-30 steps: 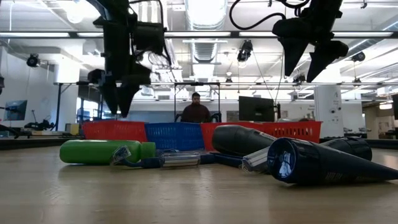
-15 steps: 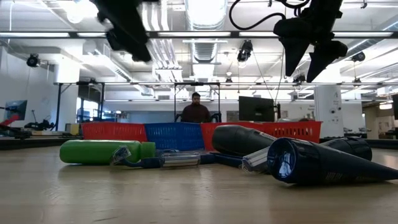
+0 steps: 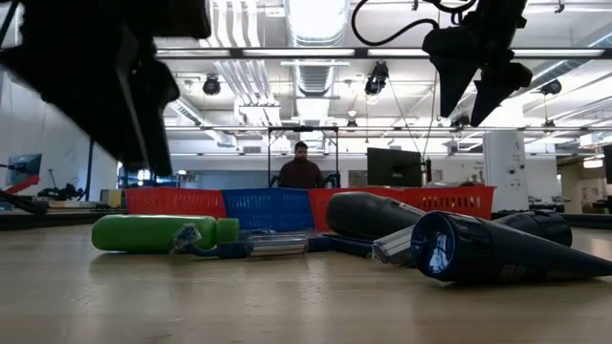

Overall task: Pick & Place Travel size toiletries
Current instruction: Put the green shampoo into the left red bin

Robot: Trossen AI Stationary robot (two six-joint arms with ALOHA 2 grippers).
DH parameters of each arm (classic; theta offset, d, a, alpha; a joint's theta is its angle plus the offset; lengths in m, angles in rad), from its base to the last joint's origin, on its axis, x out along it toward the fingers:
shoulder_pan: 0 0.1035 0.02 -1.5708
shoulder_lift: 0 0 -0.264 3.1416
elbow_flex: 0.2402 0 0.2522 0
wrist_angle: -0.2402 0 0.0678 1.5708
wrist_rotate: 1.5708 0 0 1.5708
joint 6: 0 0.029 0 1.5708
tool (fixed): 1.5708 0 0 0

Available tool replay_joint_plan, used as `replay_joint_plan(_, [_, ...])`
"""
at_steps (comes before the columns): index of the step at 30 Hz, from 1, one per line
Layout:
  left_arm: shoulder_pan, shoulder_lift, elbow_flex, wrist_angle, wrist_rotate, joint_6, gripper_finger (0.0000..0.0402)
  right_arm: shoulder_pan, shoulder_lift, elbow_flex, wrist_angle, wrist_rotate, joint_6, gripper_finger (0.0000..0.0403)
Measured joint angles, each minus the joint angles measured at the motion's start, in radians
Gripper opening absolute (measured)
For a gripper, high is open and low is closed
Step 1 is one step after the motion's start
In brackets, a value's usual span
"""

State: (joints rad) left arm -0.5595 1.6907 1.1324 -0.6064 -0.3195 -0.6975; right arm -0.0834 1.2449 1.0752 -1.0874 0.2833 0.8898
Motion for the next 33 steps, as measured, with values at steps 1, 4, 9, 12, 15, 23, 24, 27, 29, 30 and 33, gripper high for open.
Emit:
replay_joint_plan(1, [0.004,0.012,0.000,0.000,0.003,0.000,0.0269,0.000,0.000,0.000,0.000,-0.003,0.000,0.0363])
replay_joint_plan(4, [0.021,0.030,0.000,-0.001,0.004,-0.001,0.0284,0.000,0.000,0.000,-0.001,-0.008,0.000,0.0363])
replay_joint_plan(9, [0.056,0.029,-0.017,-0.007,0.016,0.004,0.0288,0.000,0.000,0.000,-0.001,-0.007,0.012,0.0363])
replay_joint_plan(12, [0.081,0.029,-0.045,0.017,0.107,0.042,0.0289,0.000,0.000,0.000,0.000,-0.007,0.014,0.0363])
replay_joint_plan(15, [0.093,0.039,-0.077,0.032,0.137,0.080,0.0289,0.000,0.001,0.000,0.000,-0.008,0.017,0.0363])
replay_joint_plan(23, [0.119,0.040,-0.130,0.088,0.151,0.085,0.0272,0.000,0.002,0.000,0.000,-0.006,0.019,0.0363])
replay_joint_plan(24, [0.119,0.040,-0.136,0.102,0.163,0.086,0.0265,0.000,0.002,0.000,0.000,-0.006,0.019,0.0363])
replay_joint_plan(27, [0.122,0.039,-0.141,0.119,0.187,0.084,0.0238,0.000,0.002,0.000,0.000,-0.005,0.012,0.0363])
replay_joint_plan(29, [0.124,0.039,-0.141,0.119,0.188,0.076,0.0217,0.000,0.002,0.000,0.000,-0.004,0.012,0.0363])
replay_joint_plan(30, [0.124,0.039,-0.141,0.118,0.187,0.075,0.0206,0.000,0.002,0.000,0.000,-0.004,0.014,0.0363])
replay_joint_plan(33, [0.127,0.030,-0.141,0.118,0.203,0.059,0.0171,0.000,0.002,0.000,0.000,-0.003,0.014,0.0363])
